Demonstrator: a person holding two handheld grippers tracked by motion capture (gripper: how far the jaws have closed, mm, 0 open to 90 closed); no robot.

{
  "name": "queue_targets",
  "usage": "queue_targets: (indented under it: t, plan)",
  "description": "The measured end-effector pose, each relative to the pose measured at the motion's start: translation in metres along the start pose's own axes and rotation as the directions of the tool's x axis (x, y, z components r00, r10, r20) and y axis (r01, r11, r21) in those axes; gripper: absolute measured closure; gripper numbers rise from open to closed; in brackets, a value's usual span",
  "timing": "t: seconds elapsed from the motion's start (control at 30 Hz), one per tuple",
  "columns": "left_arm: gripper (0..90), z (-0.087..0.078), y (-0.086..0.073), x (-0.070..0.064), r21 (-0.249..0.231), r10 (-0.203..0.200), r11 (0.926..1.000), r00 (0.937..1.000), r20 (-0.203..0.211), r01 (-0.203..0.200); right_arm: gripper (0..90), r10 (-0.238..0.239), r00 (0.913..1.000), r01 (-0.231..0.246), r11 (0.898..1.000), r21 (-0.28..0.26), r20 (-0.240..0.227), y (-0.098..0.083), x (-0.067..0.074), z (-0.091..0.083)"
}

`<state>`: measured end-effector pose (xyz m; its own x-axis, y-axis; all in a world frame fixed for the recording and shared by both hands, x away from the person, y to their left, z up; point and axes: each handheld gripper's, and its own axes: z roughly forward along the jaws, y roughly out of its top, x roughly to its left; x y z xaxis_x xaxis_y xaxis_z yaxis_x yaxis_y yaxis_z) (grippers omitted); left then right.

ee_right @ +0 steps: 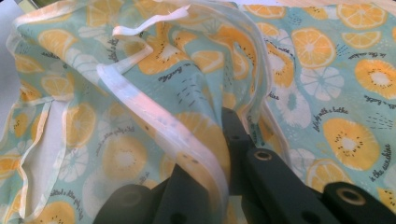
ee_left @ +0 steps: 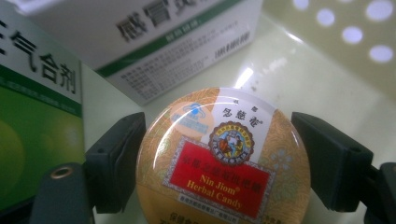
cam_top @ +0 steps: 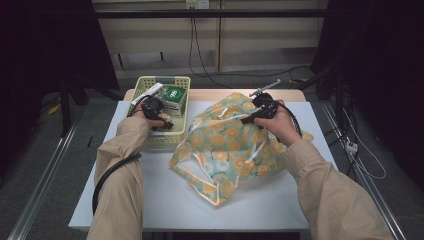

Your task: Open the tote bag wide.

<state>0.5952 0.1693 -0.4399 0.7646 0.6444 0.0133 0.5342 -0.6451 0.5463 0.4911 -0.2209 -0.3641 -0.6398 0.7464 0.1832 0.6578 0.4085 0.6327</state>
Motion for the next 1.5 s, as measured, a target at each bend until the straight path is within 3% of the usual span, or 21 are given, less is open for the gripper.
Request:
queue_targets:
  t: [0.13, 0.3, 0.43, 0.5, 0.63, 0.87, 1.03, 1.27, 1.5]
  plan:
    - [21.0, -0.008, 0.007, 0.002, -0.031, -0.052, 0.9982, 0.9986, 0.000, 0.052, 90.0, 0.014, 0.9999, -0.014, 1.000, -0.011, 0.009, -0.001, -0.004, -0.001]
    - [21.1, -0.020, 0.014, 0.000, -0.045, -0.041, 0.9981, 0.9990, 0.019, 0.041, 90.0, 0.021, 0.9997, -0.021, 1.000, -0.016, 0.012, -0.002, -0.006, 0.001]
    - [21.1, -0.036, 0.024, -0.002, -0.092, -0.063, 0.9937, 0.9979, 0.015, 0.064, 90.0, 0.017, 0.9998, -0.017, 1.000, -0.019, 0.009, 0.000, -0.004, 0.002]
    - [21.1, -0.043, 0.030, -0.005, -0.096, -0.056, 0.9937, 0.9981, 0.026, 0.059, 90.0, 0.017, 0.9998, -0.017, 1.000, -0.014, 0.009, 0.000, -0.003, 0.004]
    - [21.1, -0.054, 0.036, -0.011, -0.106, -0.086, 0.9900, 0.9936, 0.073, 0.093, 90.0, 0.009, 0.9999, -0.009, 1.000, -0.007, 0.006, 0.001, 0.000, 0.007]
    - [21.2, -0.075, 0.046, -0.034, -0.136, -0.055, 0.9881, 0.9895, 0.134, 0.073, 90.0, 0.005, 1.0000, -0.005, 1.000, -0.005, 0.004, 0.000, 0.001, 0.009]
    - [21.2, -0.088, 0.054, -0.051, -0.161, -0.019, 0.9861, 0.9896, 0.142, 0.042, 90.0, 0.008, 0.9999, -0.008, 1.000, -0.017, 0.013, 0.002, 0.003, 0.008]
    - [21.2, -0.093, 0.062, -0.077, -0.204, 0.028, 0.9789, 0.9850, 0.170, 0.007, 90.0, 0.002, 0.9999, -0.002, 1.000, -0.011, 0.015, 0.002, 0.007, 0.012]
    - [21.2, -0.093, 0.064, -0.100, -0.220, 0.067, 0.9754, 0.9747, 0.213, -0.019, 90.0, 0.010, 0.9998, -0.010, 1.000, -0.015, 0.017, 0.003, 0.005, 0.016]
